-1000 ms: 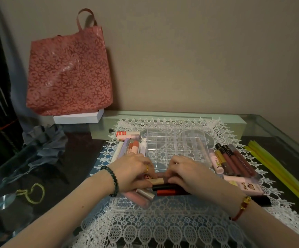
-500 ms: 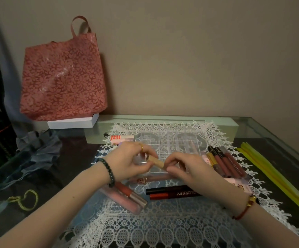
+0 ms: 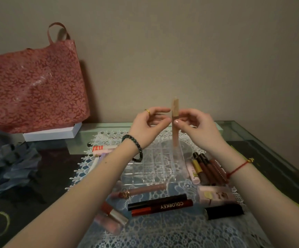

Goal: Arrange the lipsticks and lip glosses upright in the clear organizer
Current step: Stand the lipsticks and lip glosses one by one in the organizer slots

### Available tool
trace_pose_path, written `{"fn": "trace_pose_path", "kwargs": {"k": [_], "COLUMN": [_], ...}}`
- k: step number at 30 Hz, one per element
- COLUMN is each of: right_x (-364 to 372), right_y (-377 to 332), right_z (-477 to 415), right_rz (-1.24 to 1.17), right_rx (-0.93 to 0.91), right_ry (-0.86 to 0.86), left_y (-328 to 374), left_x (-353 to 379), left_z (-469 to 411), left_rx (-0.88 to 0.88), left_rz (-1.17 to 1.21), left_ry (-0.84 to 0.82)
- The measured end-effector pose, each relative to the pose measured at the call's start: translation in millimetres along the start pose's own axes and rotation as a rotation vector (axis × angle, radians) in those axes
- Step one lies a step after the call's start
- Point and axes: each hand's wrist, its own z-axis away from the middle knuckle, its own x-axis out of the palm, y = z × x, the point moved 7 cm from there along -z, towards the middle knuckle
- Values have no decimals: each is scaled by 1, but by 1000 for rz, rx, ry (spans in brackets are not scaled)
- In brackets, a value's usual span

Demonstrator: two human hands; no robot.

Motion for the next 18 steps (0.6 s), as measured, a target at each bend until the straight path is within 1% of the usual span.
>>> {"fn": "trace_pose_path", "kwargs": {"k": [4, 8, 13, 18], "right_x": [-5, -2, -5, 4], "right_y": [19, 37, 52, 67], "right_z": [-15, -20, -23, -22], "right_rz": [-64, -55, -54, 5], "right_rx": [60, 85, 92, 130], "right_ry": [70, 108, 138, 93], "left_y": [-23, -47, -63, -73], "left_x": [14, 23, 26, 28], "left_z": [-9, -12, -16, -21], "left_rx": [-57, -112, -115, -125], "left_rz": [28, 70, -65, -213], "left_ry": [49, 83, 111, 66]}}
